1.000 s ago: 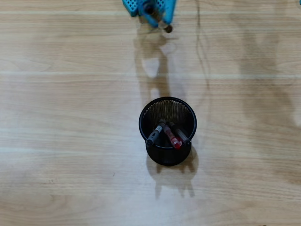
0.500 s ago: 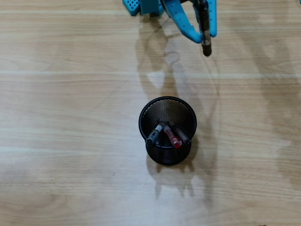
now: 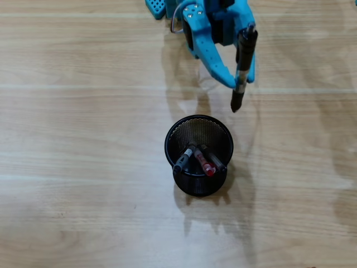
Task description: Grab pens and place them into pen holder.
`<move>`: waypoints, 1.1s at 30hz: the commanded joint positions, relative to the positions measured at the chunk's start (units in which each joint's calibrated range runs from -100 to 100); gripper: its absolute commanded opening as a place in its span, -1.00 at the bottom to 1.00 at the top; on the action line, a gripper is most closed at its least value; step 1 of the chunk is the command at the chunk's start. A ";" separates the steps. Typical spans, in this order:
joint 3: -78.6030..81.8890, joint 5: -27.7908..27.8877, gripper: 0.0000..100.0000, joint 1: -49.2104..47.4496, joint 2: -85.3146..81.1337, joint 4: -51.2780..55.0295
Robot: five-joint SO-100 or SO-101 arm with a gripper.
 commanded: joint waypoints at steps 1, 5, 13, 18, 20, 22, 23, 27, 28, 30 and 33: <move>-0.79 1.18 -0.96 2.01 1.23 -3.84; 0.03 2.91 -0.96 3.20 2.25 -3.75; 8.71 2.54 -0.96 5.21 1.91 -3.94; 9.53 2.49 -0.96 5.85 2.00 -3.94; 9.62 2.49 -0.93 5.85 2.08 -3.94; 9.62 2.80 -0.82 5.76 2.08 -3.84; 9.62 2.86 -0.76 5.58 2.08 -3.84; 9.62 2.91 -0.70 5.39 1.91 -3.84; 9.62 2.91 -0.70 5.39 1.91 -3.84; 9.62 2.91 -0.70 5.39 1.83 -3.84; 9.62 2.96 -0.70 5.30 1.66 -3.84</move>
